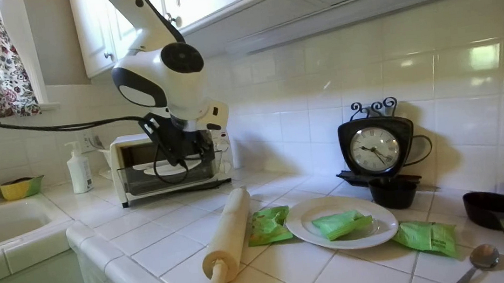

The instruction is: Close the toaster oven door.

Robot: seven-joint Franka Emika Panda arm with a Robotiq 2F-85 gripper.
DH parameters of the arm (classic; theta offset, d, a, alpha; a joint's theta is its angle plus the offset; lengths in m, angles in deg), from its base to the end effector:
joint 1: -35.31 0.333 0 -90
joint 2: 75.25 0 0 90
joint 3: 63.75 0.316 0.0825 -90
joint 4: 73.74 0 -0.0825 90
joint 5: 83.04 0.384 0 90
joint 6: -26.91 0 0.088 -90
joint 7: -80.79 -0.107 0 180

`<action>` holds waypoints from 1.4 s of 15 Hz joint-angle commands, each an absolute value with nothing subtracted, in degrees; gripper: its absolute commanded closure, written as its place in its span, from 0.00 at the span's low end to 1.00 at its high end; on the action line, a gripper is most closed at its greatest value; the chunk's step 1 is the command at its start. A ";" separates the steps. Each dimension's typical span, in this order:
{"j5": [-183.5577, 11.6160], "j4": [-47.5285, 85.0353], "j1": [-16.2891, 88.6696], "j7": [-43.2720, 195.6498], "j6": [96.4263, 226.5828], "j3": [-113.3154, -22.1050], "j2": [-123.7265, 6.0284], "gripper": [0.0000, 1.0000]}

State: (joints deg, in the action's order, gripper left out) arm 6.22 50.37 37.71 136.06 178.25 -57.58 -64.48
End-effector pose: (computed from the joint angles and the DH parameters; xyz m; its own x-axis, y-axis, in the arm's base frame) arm 0.5647 0.0581 0.3198 0.8423 -0.3772 0.3850 -0.0089 -0.7239 -0.6898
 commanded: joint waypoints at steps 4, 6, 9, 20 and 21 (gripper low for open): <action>-6.42 53.60 41.10 128.85 184.82 -56.56 -68.67 0.00; -14.85 54.35 42.32 122.79 186.41 -57.02 -69.26 0.00; -24.97 55.17 43.69 115.36 187.86 -57.60 -70.54 0.00; -60.29 56.84 42.59 88.09 185.86 -57.30 -78.22 0.00; -62.28 56.51 42.48 86.27 185.02 -57.35 -78.47 0.00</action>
State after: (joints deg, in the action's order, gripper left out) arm -55.57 55.28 43.00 92.25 186.84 -57.31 -75.96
